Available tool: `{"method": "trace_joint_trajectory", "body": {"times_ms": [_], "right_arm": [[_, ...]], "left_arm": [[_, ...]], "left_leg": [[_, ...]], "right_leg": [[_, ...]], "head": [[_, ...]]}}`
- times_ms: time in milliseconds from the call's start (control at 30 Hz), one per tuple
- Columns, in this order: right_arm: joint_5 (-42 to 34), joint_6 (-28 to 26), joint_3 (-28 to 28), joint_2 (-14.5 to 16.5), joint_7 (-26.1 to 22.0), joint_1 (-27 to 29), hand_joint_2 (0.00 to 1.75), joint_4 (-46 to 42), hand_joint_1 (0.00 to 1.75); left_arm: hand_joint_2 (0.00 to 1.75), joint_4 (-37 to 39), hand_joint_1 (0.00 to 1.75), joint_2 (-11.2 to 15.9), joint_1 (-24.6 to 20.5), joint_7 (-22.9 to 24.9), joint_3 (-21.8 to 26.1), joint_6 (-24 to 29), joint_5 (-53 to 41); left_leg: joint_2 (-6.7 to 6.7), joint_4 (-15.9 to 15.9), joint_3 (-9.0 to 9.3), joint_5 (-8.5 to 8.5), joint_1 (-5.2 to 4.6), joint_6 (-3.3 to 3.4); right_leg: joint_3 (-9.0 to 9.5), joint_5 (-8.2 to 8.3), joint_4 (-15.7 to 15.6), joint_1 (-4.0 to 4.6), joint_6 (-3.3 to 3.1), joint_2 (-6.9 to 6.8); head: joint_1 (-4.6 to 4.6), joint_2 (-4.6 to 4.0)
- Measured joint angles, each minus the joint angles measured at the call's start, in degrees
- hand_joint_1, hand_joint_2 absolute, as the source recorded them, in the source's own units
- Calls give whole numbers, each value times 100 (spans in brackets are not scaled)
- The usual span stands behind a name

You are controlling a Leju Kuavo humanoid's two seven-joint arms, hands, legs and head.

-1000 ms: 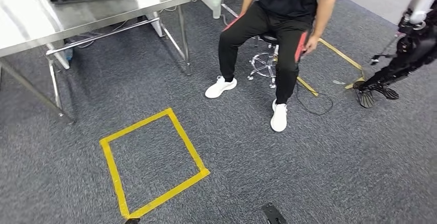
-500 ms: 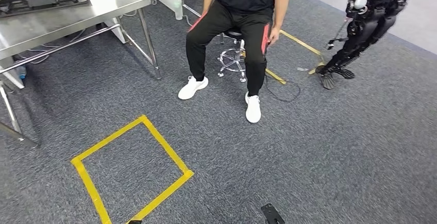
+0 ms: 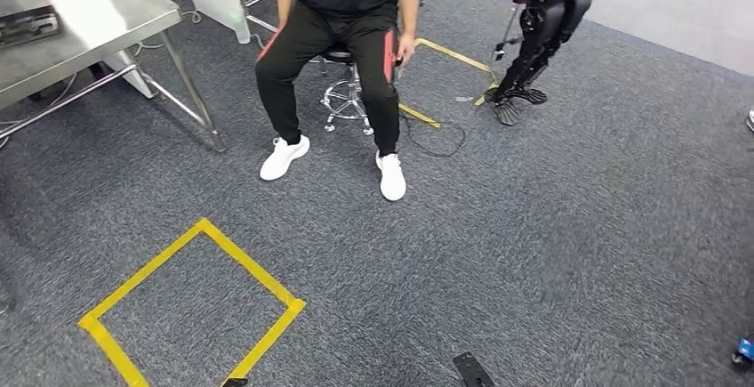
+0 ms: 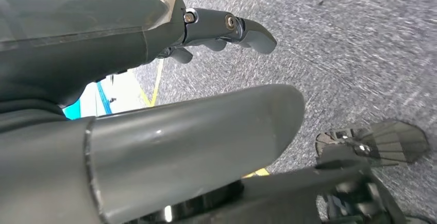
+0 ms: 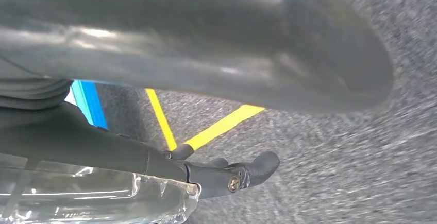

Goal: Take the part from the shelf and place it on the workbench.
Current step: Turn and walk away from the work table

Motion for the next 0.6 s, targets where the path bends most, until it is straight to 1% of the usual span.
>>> {"method": "trace_joint_trajectory", "body": {"times_ms": [33,67,100,133,167,200,233,267,300,333,367,400,433,467,500,533,567,600], "right_arm": [[-5,0,-9,2,4,-4,0,0,0],[-13,0,-20,8,7,-10,0,0,0],[-18,0,-32,14,9,-15,0,0,0],[-22,0,-45,20,9,-13,0,0,0],[-26,0,-58,22,9,-7,0,0,0],[-27,0,-69,21,8,0,0,0,0],[-28,1,-79,20,7,5,0,0,0],[-28,5,-83,20,1,5,0,0,0],[-28,10,-85,21,-8,-1,0,0,0],[-26,15,-86,21,-19,-8,0,0,0],[-22,19,-86,19,-30,-10,0,0,0],[-11,21,-86,15,-40,-8,0,0,0],[4,26,-86,9,-53,3,0,0,0],[29,36,-85,-4,-72,15,0,1,0],[59,54,-85,-16,-96,18,0,1,0],[86,70,-84,-28,-120,5,0,2,0],[110,84,-83,-39,-137,-23,0,2,0],[130,92,-81,-44,-146,-55,0,2,0]], "left_arm": [[0,-1,0,0,0,0,-2,-4,-9],[0,1,0,2,5,0,-4,-9,-19],[0,2,0,3,17,0,-9,-15,-25],[0,3,0,4,29,0,-18,-24,-28],[0,3,0,4,38,0,-26,-29,-31],[0,3,0,4,41,0,-35,-35,-33],[0,3,0,3,39,0,-42,-42,-35],[0,3,0,3,33,0,-45,-46,-37],[0,3,0,4,26,-1,-46,-50,-38],[0,3,0,6,19,-4,-47,-51,-37],[0,3,0,6,11,-8,-48,-49,-34],[0,3,0,4,4,-11,-49,-40,-29],[0,2,0,-2,-7,-14,-49,-18,-16],[0,0,0,-11,-27,-13,-48,19,0],[0,-2,0,-20,-52,-14,-46,58,14],[0,-3,0,-28,-79,-14,-45,97,26],[0,-3,0,-32,-101,-15,-43,125,31],[0,-3,0,-30,-114,-15,-40,139,37]], "left_leg": [[-181,238,-99,-170,13,-20],[-358,577,-245,-373,19,-26],[-461,961,-422,-563,20,-24],[-508,1271,-571,-674,19,-22],[-525,1412,-648,-674,20,-17],[-534,1342,-621,-558,21,-8],[-557,1075,-497,-360,26,5],[-643,713,-325,-161,36,22],[-754,372,-163,-24,46,39],[-847,138,-57,45,52,54],[-913,24,-11,48,45,71],[-902,-1,-8,34,24,91],[-847,-14,-10,47,7,126],[-788,-46,-3,73,-1,174],[-724,-84,6,102,-3,227],[-652,-122,13,130,4,272],[-570,-144,15,147,3,299],[-486,-149,11,150,-2,312]], "right_leg": [[8,21,-7,-19,-47,66],[-8,33,-5,-14,-78,132],[-20,46,-2,1,-108,204],[-29,53,0,16,-124,283],[-33,56,5,28,-129,364],[-34,59,15,36,-132,448],[-34,58,30,39,-131,531],[-40,57,51,38,-129,611],[-57,54,78,53,-118,684],[-84,58,97,59,-99,751],[-120,66,106,64,-71,808],[-155,79,104,64,-31,863],[-193,98,90,55,13,916],[-222,99,99,49,48,880],[-271,62,163,51,70,763],[-364,-27,321,56,72,604],[-499,-174,606,53,58,421],[-679,-345,969,55,46,306]], "head": [[-6,0],[-13,0],[-15,0],[-17,0],[-17,0],[-17,0],[-17,0],[-17,0],[-16,0],[-15,0],[-14,0],[-13,0],[-13,0],[-12,0],[-6,0],[0,0],[6,0],[12,0]]}}
